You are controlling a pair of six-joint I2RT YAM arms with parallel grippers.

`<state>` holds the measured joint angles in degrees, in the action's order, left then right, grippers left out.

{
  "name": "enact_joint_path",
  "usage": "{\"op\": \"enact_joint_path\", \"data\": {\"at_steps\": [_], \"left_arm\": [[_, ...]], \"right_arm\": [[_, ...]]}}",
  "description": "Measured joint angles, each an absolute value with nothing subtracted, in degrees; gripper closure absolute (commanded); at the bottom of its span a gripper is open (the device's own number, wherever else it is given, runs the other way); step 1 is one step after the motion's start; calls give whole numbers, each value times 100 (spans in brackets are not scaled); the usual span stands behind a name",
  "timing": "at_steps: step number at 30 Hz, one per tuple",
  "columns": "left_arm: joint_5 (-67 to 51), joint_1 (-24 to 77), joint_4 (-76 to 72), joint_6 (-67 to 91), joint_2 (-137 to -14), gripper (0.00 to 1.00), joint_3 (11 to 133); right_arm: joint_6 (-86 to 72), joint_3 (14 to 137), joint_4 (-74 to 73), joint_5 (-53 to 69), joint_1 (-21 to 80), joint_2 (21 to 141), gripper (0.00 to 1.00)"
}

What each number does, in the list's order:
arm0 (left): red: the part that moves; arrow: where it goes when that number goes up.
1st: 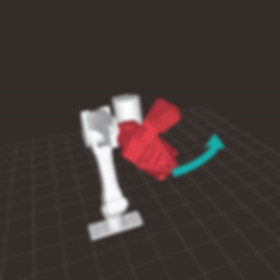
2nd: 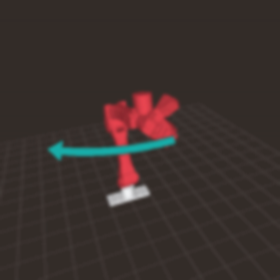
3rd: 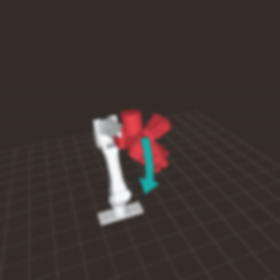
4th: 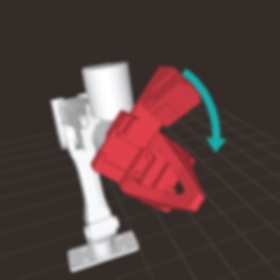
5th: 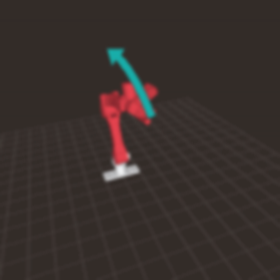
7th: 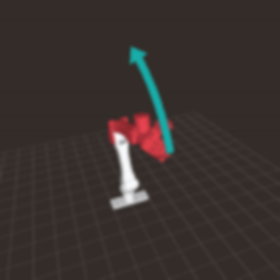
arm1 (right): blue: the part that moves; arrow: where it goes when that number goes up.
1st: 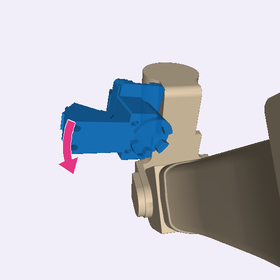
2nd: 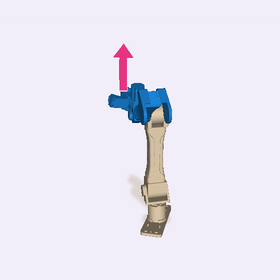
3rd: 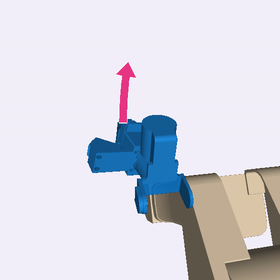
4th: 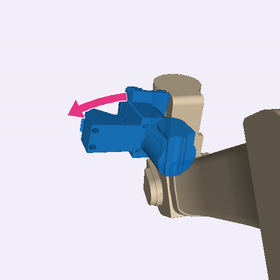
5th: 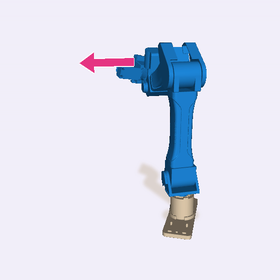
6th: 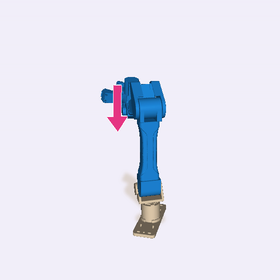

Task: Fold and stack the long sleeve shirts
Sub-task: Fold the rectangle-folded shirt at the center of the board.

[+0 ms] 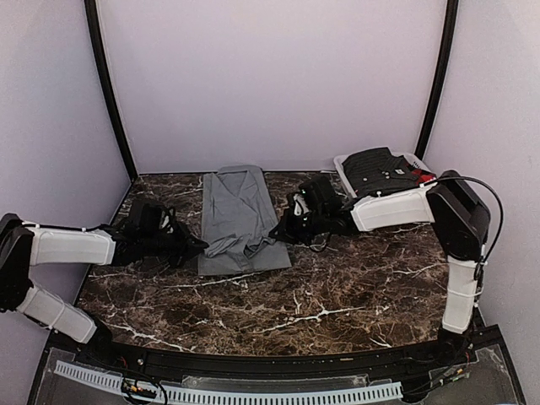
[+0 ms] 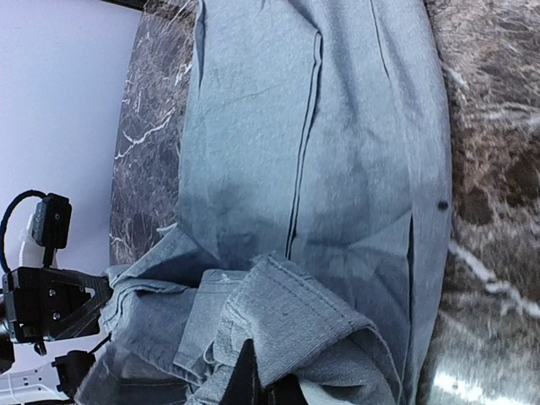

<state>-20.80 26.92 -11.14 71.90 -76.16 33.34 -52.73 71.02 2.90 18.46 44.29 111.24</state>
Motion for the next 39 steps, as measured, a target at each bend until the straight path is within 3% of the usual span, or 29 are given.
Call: {"op": "enact_joint_path", "data": {"at_steps": [7,12,18,24,29,39], "left_arm": [[-2060,2296,-1942,7148,-9253,100,3815],[-2272,2268,-2274,7046,-10141,100,4045],[-2521,2368,-2320,6858,-10055,100,3951],[-2657,2663,-1737,6565,-9118,100,3653],[-2635,2683,-1323,6313,-8497,100,3699],[-2582,2567,-1076,6084,-8790,100,4182]], "right_arm": [[-5122,8217,388,1997,4182,12420,100],[-5098,8206,399,1992,4147,12643,100],[-5168,7013,788,2005,4147,12044,100],[-5312,5898,624,1957,4250,11006,100],[-5308,6005,574,1949,4313,10881,100],[-5223,6914,576,1918,4217,11163,100]]}}
